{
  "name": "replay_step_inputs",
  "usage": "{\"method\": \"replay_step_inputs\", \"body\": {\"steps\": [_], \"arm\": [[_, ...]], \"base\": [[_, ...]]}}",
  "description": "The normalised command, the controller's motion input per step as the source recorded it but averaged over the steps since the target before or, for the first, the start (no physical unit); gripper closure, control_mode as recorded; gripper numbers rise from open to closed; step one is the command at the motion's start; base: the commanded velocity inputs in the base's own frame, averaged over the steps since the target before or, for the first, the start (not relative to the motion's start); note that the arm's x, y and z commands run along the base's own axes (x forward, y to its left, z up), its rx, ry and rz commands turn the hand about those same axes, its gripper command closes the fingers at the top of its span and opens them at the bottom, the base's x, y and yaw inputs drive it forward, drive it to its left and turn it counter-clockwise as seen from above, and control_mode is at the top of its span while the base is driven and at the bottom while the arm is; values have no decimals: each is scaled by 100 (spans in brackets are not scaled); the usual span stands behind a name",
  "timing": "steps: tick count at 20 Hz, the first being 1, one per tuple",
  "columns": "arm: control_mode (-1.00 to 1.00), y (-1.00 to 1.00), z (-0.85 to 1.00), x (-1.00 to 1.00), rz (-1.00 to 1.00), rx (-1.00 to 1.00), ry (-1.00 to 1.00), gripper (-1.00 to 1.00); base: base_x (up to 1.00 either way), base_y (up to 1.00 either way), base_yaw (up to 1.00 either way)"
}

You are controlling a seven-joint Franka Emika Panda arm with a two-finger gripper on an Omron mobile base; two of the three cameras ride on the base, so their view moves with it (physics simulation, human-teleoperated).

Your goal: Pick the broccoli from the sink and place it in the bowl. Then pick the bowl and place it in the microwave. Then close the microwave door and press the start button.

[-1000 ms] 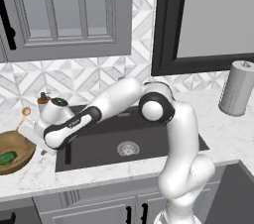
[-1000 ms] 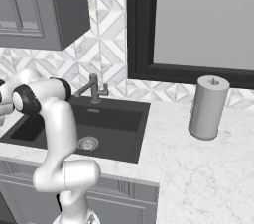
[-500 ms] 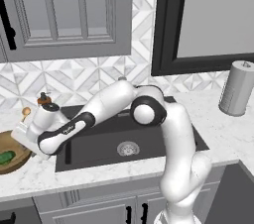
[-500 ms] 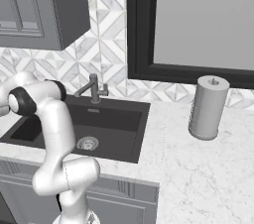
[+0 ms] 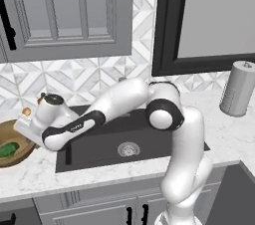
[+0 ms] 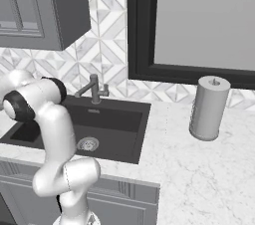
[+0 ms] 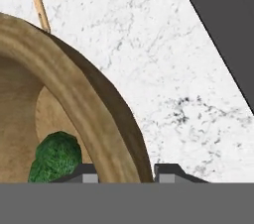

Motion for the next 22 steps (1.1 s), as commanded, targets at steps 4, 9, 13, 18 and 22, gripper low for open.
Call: {"method": "replay_step_inputs", "body": {"steps": [4, 9, 13, 18, 22], "arm": [[-100, -59, 100, -17, 4, 0, -15, 100], [-100, -62, 100, -14, 9, -7, -10, 100], [-100, -91, 100, -13, 8, -9, -11, 100], [-100, -100, 100, -25, 10, -7, -8, 100], [-100, -100, 96, -50, 10, -1, -5, 100]], "base": [[0, 0, 0], [0, 0, 0], [0, 0, 0], [0, 0, 0], [0, 0, 0]]}}
